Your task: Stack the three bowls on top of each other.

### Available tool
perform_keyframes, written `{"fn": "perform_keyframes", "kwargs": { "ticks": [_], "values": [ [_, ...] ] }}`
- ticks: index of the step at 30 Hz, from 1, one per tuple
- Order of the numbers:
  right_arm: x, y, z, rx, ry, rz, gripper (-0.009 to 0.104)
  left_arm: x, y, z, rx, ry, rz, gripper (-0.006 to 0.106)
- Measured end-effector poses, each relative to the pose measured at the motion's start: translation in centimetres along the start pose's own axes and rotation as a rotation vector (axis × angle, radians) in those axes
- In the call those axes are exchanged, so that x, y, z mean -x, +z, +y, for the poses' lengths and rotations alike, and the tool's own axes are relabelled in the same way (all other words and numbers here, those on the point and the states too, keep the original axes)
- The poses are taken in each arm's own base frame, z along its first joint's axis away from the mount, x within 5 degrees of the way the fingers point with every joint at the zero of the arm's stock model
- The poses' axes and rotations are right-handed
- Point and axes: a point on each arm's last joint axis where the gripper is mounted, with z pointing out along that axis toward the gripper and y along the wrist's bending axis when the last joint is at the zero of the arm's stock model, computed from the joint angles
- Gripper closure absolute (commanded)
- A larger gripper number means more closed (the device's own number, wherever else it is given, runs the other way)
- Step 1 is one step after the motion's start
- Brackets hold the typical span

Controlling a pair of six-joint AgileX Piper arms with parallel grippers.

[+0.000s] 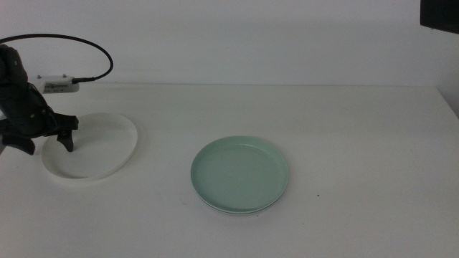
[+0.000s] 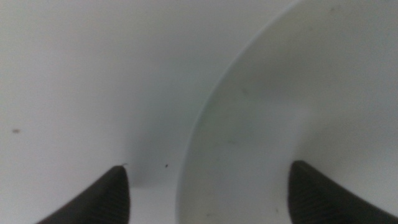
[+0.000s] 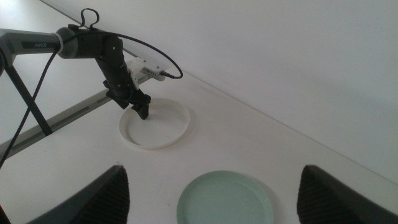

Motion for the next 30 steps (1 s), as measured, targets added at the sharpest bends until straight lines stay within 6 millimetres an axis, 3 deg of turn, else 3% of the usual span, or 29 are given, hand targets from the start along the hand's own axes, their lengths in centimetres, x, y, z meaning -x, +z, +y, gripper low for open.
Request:
{"fn": "perform_keyframes", "kwargs": {
  "ticks": [2, 9, 14, 19, 23, 25, 30],
  "values": [
    [0.0, 0.0, 0.0, 0.000, 0.000, 0.000, 0.002, 0.1, 0.0, 0.0, -0.002, -0.002, -0.003, 0.036],
    [0.0, 0.0, 0.0, 0.000, 0.000, 0.000, 0.002, -0.1, 0.1, 0.6, -0.008, -0.034, 0.020, 0.102],
    [0.0, 0.0, 0.0, 0.000, 0.000, 0.000, 0.002, -0.3, -1.8, 0.6, -0.018, -0.057, 0.029, 0.102],
    [0.0, 0.0, 0.0, 0.000, 0.000, 0.000, 0.002, -0.9, -9.3, -0.8, -0.051, -0.061, -0.076, 0.102],
    [0.0, 0.0, 0.0, 0.000, 0.000, 0.000, 0.002, -2.1, -15.6, -5.1, -0.091, 0.026, -0.188, 0.102],
    [0.0, 0.0, 0.0, 0.000, 0.000, 0.000, 0.002, -2.9, -17.6, -7.7, -0.135, 0.067, -0.220, 0.102],
    [0.0, 0.0, 0.0, 0.000, 0.000, 0.000, 0.002, -4.8, -18.2, -14.5, -0.235, 0.209, -0.204, 0.102]
  ]
}}
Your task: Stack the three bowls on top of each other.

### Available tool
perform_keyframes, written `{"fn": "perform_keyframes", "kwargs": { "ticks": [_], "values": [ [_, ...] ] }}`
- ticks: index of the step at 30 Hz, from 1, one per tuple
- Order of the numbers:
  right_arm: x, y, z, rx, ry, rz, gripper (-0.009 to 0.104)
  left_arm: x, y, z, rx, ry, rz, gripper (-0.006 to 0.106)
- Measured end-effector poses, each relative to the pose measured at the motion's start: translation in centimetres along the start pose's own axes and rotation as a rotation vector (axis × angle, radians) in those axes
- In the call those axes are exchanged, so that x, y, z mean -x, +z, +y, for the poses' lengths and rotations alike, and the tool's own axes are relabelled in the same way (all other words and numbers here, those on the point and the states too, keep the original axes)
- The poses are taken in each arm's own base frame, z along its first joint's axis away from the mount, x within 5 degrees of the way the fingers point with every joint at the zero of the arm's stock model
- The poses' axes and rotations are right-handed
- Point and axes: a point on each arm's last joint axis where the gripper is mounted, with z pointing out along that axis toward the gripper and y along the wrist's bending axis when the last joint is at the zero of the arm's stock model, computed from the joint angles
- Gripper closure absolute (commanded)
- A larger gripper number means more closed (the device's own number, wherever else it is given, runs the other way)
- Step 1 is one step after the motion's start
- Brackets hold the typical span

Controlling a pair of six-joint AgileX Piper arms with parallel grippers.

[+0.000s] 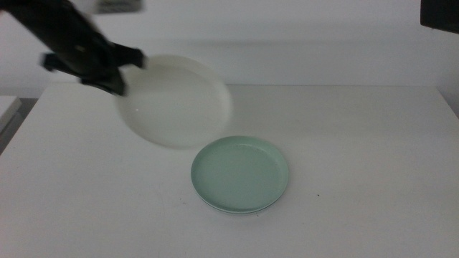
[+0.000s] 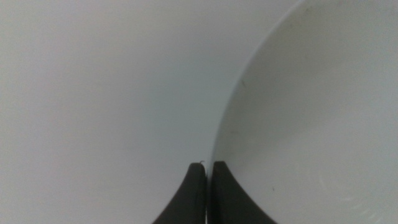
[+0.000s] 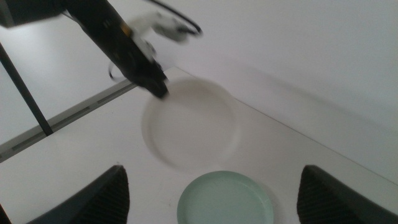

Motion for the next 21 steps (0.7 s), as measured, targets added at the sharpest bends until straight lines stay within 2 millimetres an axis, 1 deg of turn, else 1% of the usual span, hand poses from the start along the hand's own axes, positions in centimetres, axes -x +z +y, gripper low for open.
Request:
{"fn": "perform_keyframes", "kwargs": {
  "ticks": [2, 4, 6, 8, 12, 16, 19, 21],
  "values": [
    [0.0, 0.0, 0.0, 0.000, 0.000, 0.000, 0.002, -0.8, 1.3, -2.3, -0.034, 0.033, 0.016, 0.102],
    [0.0, 0.0, 0.0, 0.000, 0.000, 0.000, 0.002, -1.7, 2.9, -4.0, -0.055, 0.049, 0.010, 0.102],
    [0.0, 0.0, 0.0, 0.000, 0.000, 0.000, 0.002, -2.4, 4.5, -5.0, -0.069, 0.044, -0.004, 0.102],
    [0.0, 0.0, 0.0, 0.000, 0.000, 0.000, 0.002, -2.8, 6.2, -5.6, -0.085, 0.023, -0.009, 0.102],
    [0.0, 0.0, 0.0, 0.000, 0.000, 0.000, 0.002, -2.9, 8.8, -6.1, -0.134, -0.012, 0.012, 0.102],
    [0.0, 0.0, 0.0, 0.000, 0.000, 0.000, 0.002, -3.4, 11.2, -6.6, -0.157, -0.022, 0.070, 0.102],
    [0.0, 0.0, 0.0, 0.000, 0.000, 0.000, 0.002, -3.7, 12.7, -6.6, -0.159, -0.032, 0.110, 0.102],
    [0.0, 0.0, 0.0, 0.000, 0.000, 0.000, 0.002, -3.9, 13.2, -6.6, -0.163, -0.026, 0.123, 0.101]
  ]
}}
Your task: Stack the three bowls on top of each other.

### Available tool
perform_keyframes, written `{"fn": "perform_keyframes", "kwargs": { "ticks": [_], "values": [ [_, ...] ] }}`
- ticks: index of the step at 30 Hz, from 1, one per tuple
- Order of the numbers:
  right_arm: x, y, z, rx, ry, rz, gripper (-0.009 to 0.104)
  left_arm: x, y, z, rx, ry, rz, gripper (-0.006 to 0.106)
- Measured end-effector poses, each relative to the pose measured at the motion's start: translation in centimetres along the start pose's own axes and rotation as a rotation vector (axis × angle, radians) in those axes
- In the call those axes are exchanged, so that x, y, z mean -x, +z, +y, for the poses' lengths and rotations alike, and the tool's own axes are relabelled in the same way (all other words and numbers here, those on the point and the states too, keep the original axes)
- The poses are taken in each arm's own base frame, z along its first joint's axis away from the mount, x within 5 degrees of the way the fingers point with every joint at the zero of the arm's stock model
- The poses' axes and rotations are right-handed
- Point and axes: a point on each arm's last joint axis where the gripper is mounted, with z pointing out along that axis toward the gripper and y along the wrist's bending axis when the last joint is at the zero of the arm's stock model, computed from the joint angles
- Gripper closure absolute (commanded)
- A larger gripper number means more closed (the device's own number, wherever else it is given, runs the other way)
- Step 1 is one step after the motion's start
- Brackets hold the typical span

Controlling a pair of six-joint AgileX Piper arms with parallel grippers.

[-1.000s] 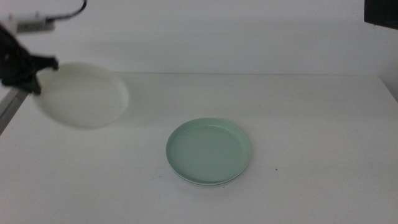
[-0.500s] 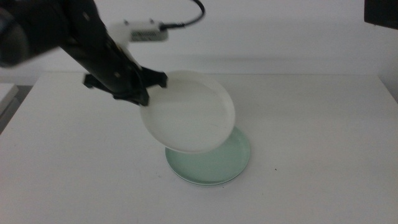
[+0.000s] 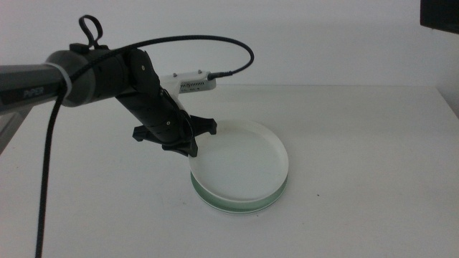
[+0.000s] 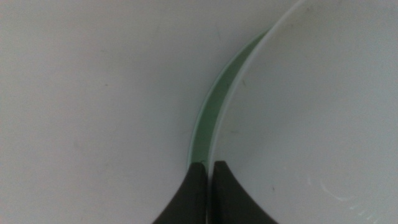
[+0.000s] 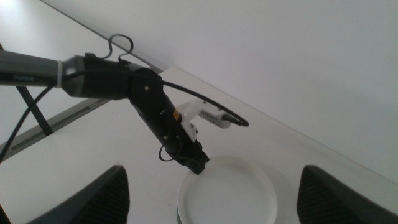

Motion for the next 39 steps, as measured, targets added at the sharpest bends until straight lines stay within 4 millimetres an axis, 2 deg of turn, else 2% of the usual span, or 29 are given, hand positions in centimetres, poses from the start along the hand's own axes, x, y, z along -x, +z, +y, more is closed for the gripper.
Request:
{"fn": "perform_keyframes", "kwargs": {
  "ticks": [3, 5, 9, 12, 16, 18, 20, 23, 26, 29, 32, 35, 39],
  "values": [
    [0.0, 0.0, 0.0, 0.000, 0.000, 0.000, 0.002, -0.1, 0.5, 0.1, -0.001, 0.011, 0.012, 0.094],
    [0.0, 0.0, 0.0, 0.000, 0.000, 0.000, 0.002, -0.1, 0.5, 0.1, -0.003, 0.017, 0.012, 0.083],
    [0.0, 0.0, 0.0, 0.000, 0.000, 0.000, 0.002, 0.0, 0.4, 0.3, -0.031, 0.043, 0.013, 0.045],
    [0.0, 0.0, 0.0, 0.000, 0.000, 0.000, 0.002, -0.1, -0.7, 0.3, -0.052, 0.075, 0.028, 0.006],
    [0.0, 0.0, 0.0, 0.000, 0.000, 0.000, 0.002, -0.2, -4.6, 0.0, -0.080, 0.102, -0.011, 0.007],
    [0.0, 0.0, 0.0, 0.000, 0.000, 0.000, 0.002, -0.5, -7.7, -0.5, -0.082, 0.132, -0.080, 0.007],
    [0.0, 0.0, 0.0, 0.000, 0.000, 0.000, 0.002, -1.4, -11.8, -1.1, -0.062, 0.173, -0.194, 0.007],
    [0.0, 0.0, 0.0, 0.000, 0.000, 0.000, 0.002, -4.2, -17.7, -1.5, -0.003, 0.198, -0.378, 0.007],
    [0.0, 0.0, 0.0, 0.000, 0.000, 0.000, 0.002, -8.8, -23.0, -1.0, 0.084, 0.214, -0.568, 0.007],
    [0.0, 0.0, 0.0, 0.000, 0.000, 0.000, 0.002, -13.1, -25.5, 0.0, 0.146, 0.208, -0.709, 0.007],
    [0.0, 0.0, 0.0, 0.000, 0.000, 0.000, 0.002, -16.1, -27.0, 0.7, 0.194, 0.207, -0.787, 0.007],
    [0.0, 0.0, 0.0, 0.000, 0.000, 0.000, 0.002, -17.2, -27.7, 1.2, 0.245, 0.222, -0.813, 0.007],
    [0.0, 0.0, 0.0, 0.000, 0.000, 0.000, 0.002, -17.3, -27.7, 1.4, 0.263, 0.218, -0.810, 0.007]
  ]
}}
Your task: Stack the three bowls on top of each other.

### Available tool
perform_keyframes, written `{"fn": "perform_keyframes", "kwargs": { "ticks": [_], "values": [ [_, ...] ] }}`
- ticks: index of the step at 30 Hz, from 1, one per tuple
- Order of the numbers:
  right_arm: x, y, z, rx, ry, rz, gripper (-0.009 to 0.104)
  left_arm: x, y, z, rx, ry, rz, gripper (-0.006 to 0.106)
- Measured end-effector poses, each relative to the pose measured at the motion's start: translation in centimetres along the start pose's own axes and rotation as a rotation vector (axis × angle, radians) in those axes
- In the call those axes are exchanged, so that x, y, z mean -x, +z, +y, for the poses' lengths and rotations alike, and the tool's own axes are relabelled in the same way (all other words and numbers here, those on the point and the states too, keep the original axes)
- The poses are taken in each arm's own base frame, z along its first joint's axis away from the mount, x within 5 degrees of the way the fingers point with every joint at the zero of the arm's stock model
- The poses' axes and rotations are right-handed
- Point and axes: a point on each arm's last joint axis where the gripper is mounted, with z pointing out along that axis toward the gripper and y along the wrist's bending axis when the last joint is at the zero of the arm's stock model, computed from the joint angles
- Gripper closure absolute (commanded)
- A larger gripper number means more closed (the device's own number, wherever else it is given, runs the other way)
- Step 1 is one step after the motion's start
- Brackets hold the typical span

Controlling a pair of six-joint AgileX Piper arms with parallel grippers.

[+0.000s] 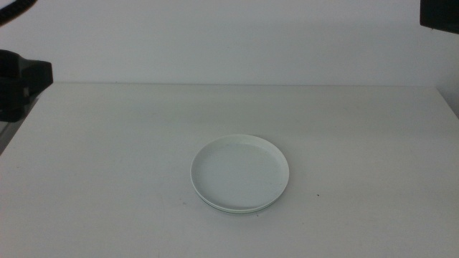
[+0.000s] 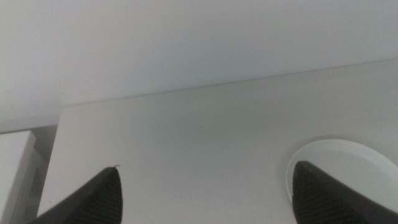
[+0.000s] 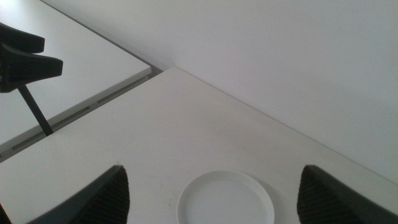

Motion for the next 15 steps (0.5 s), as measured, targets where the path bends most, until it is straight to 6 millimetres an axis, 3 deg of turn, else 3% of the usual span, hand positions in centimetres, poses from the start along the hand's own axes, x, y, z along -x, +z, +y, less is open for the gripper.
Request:
{"fn": "perform_keyframes", "kwargs": {
  "ticks": [15],
  "values": [
    [-0.14, -0.01, -0.38, -0.041, -0.034, 0.016, 0.002, 0.25, 0.00, 0.03, 0.003, 0.005, -0.027, 0.007]
  ]
}}
